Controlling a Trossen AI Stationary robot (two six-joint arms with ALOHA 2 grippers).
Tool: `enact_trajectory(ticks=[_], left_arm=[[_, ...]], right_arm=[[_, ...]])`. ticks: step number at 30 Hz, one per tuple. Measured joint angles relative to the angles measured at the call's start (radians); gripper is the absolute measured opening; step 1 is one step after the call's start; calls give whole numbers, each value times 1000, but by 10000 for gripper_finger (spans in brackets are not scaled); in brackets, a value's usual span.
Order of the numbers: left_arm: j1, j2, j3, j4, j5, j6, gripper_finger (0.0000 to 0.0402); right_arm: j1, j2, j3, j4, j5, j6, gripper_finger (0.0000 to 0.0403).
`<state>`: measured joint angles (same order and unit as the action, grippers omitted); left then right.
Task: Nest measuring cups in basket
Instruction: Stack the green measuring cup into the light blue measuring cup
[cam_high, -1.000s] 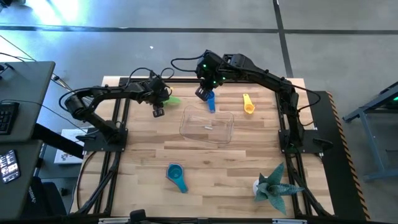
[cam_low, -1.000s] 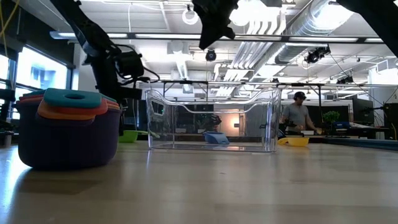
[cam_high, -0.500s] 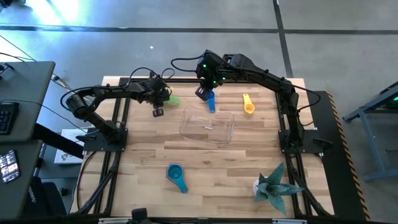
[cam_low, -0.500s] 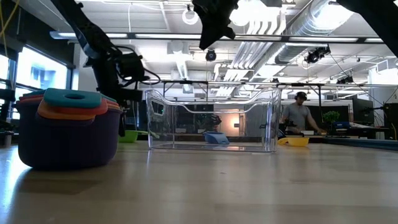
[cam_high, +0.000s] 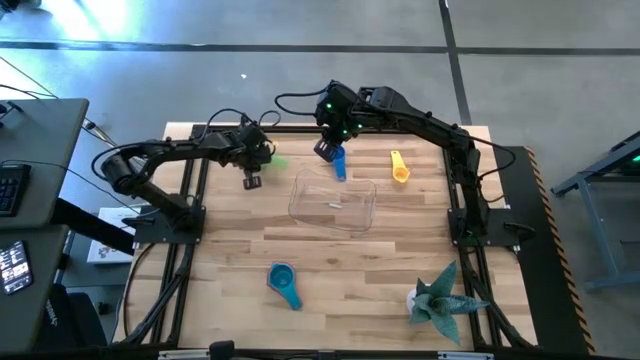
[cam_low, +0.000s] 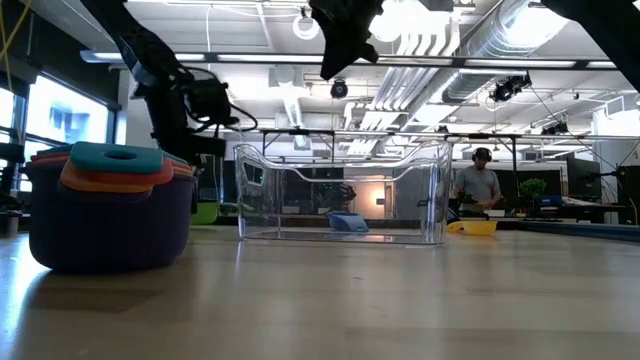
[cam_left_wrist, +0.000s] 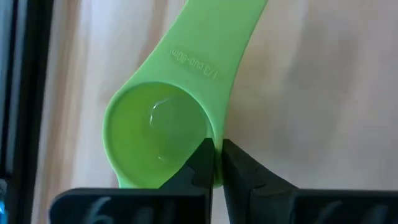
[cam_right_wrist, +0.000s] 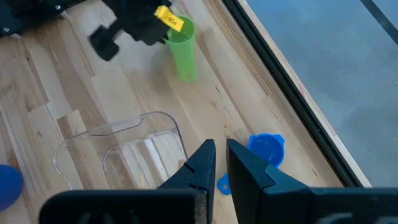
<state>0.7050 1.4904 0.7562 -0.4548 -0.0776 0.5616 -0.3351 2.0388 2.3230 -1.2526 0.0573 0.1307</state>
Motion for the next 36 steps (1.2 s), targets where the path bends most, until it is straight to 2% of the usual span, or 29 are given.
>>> enact_trajectory(ticks=[9, 17, 22, 29, 36], left_arm=[[-129, -176, 100, -237, -7, -94, 4], [-375, -357, 142, -403, -6, -194, 4], [-553, -404, 142, -418, -7, -282, 4], [-774, -384, 142, -405, -7, -343, 4], [-943, -357, 143, -293, -7, -400, 6]], right_arm=[[0, 0, 0, -2, 1, 0, 31], [-17, 0, 0, -44, 19, 6, 31], [-26, 0, 0, -53, 19, 64, 31], [-25, 0, 0, -53, 47, 199, 31], [-25, 0, 0, -53, 47, 336, 31]])
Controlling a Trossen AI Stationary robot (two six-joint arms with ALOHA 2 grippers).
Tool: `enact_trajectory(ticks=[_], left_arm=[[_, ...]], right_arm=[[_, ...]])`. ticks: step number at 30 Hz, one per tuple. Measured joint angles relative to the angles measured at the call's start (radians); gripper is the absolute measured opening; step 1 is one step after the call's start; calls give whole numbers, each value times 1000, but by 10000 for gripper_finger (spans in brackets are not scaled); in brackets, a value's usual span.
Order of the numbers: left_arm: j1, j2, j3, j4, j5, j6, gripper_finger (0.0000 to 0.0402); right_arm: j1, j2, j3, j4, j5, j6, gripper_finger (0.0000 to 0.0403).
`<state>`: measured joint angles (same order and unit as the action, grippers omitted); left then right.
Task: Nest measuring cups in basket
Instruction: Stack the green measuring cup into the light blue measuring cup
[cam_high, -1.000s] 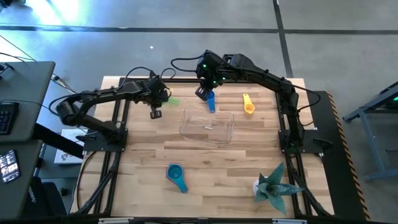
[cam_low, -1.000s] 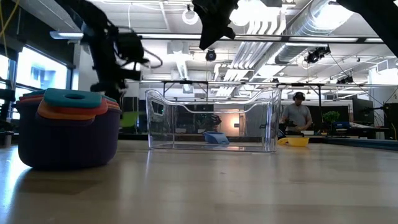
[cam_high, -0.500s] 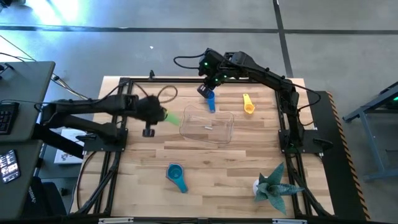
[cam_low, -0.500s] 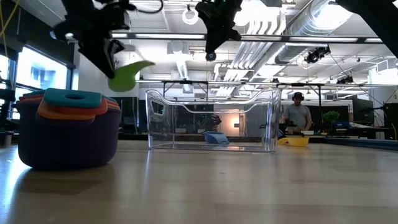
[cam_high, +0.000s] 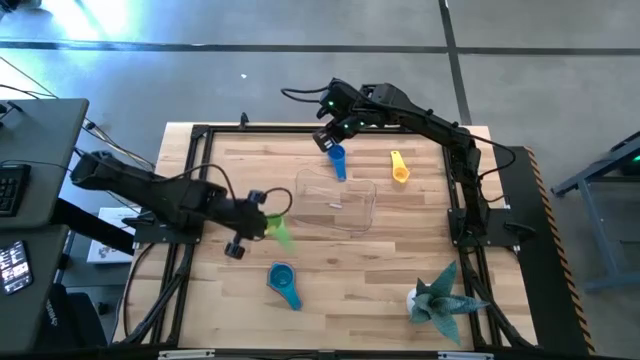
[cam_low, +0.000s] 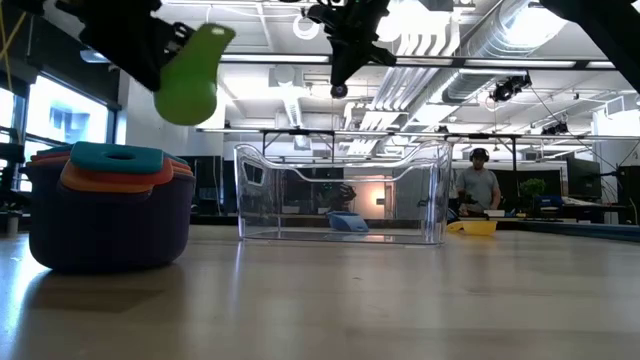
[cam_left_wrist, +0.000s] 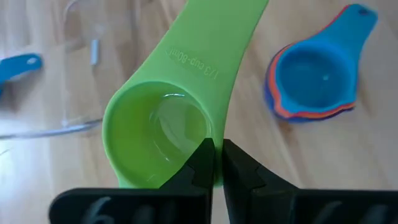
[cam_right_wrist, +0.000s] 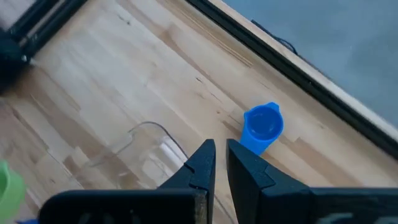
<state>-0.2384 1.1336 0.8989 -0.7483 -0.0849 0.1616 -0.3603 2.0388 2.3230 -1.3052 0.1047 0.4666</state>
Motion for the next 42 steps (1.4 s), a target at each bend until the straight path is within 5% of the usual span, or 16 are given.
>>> enact_trajectory(ticks=[14, 27, 42], left_arm=[[-223, 191, 64, 98, -3, -29, 8], [-283, 387, 174, 101, -6, -125, 9], [-315, 464, 181, 55, -22, -177, 10]], right_arm=[[26, 0, 0, 0, 15, 197, 31], [63, 0, 0, -20, 69, 241, 31], [106, 0, -1, -52, 87, 244, 31]])
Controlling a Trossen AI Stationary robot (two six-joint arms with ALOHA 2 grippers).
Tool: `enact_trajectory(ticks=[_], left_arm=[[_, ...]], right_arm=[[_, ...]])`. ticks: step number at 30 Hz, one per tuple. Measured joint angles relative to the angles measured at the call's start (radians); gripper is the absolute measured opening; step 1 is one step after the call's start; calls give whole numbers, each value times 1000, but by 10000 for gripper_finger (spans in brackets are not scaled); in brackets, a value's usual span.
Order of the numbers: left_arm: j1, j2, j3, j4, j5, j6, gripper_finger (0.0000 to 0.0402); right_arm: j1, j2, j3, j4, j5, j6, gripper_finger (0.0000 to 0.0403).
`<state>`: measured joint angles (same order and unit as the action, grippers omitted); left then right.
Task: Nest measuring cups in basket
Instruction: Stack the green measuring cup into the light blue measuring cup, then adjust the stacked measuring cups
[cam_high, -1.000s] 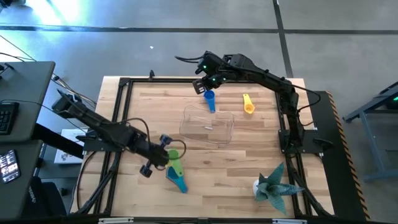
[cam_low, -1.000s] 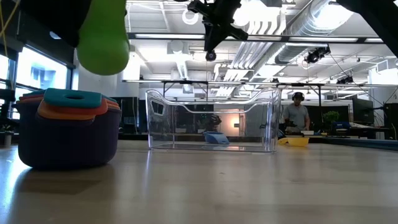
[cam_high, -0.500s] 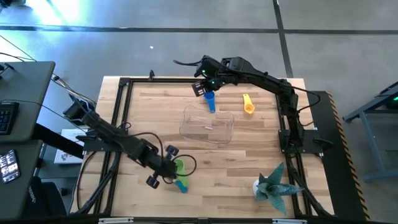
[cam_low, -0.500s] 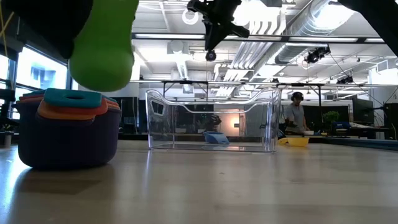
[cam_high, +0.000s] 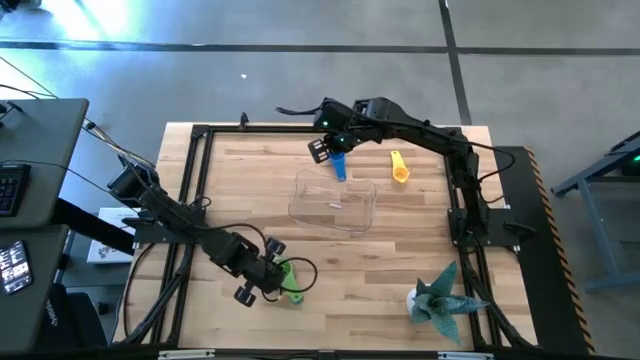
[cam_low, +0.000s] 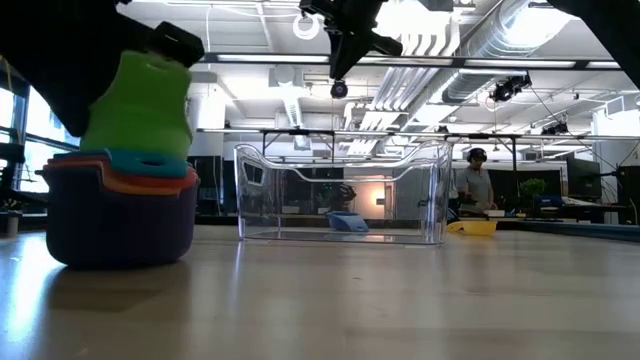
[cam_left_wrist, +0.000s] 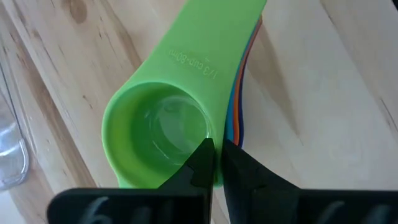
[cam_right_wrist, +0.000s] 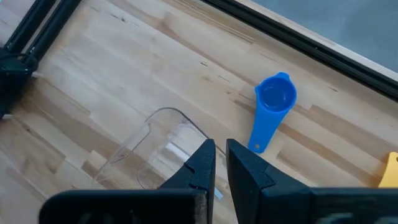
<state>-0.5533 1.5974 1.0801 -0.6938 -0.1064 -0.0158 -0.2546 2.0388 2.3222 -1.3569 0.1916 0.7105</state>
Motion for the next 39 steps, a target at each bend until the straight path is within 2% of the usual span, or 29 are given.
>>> enact_trajectory(ticks=[8, 17, 23, 32, 39], left_arm=[[0, 11, 0, -9, 3, 0, 16], [1, 11, 0, -9, 60, 9, 58], [7, 8, 0, -18, 62, -35, 82], [37, -12, 6, -22, 76, -61, 73], [-6, -12, 22, 22, 95, -88, 62]], right_arm=[[1, 0, 0, -1, 0, 0, 31], [1, 0, 0, -1, 0, 0, 31], [0, 0, 0, -3, 0, -3, 31], [-1, 0, 0, -42, 0, -12, 31], [-7, 0, 0, -54, -1, -11, 31]])
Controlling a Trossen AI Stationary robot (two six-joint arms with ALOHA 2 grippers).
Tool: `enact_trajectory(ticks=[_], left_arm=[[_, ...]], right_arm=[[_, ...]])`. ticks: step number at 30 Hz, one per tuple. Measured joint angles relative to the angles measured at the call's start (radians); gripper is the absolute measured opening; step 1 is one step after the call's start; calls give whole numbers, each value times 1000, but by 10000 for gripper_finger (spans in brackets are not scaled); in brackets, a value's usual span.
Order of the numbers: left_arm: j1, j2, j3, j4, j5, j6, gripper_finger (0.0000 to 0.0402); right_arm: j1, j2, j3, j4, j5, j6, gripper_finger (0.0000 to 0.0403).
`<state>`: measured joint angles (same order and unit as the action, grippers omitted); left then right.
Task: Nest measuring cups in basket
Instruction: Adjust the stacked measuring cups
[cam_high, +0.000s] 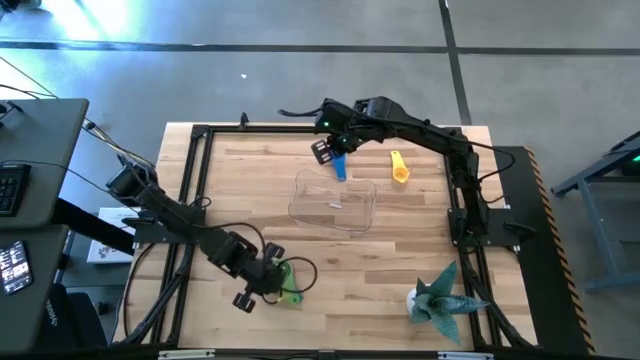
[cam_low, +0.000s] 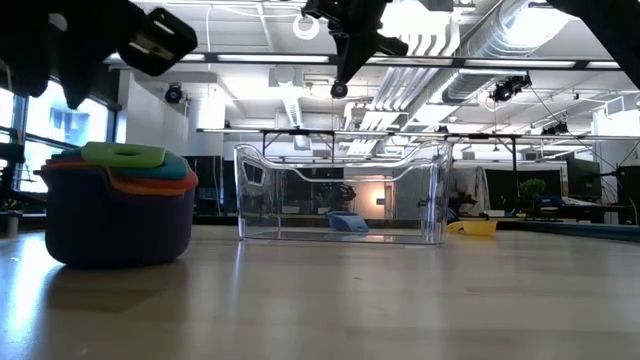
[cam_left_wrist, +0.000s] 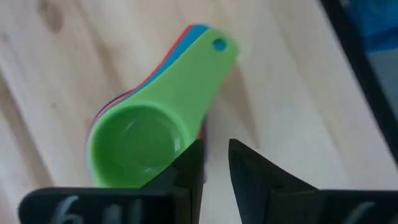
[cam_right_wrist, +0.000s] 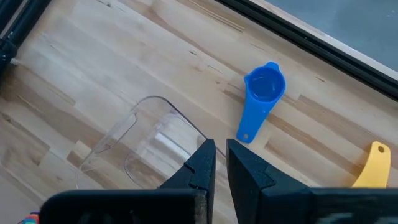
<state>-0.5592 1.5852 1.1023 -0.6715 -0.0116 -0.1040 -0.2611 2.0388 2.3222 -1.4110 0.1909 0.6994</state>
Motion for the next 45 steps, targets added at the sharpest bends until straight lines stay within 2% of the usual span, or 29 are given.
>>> enact_trajectory(ticks=[6, 19, 37, 45], left_arm=[[-40, 35, 0, 106, 1, 0, 60], [-59, 151, 0, 207, 1, -25, 60], [-48, 153, -1, 254, -45, -24, 60], [-48, 135, 0, 219, -45, -17, 60]], right_arm=[[0, 0, 0, 0, -3, 37, 31], [32, 0, 0, 0, -7, 87, 31], [45, 0, 0, -7, -2, 86, 31], [45, 0, 0, -11, 4, 60, 31]])
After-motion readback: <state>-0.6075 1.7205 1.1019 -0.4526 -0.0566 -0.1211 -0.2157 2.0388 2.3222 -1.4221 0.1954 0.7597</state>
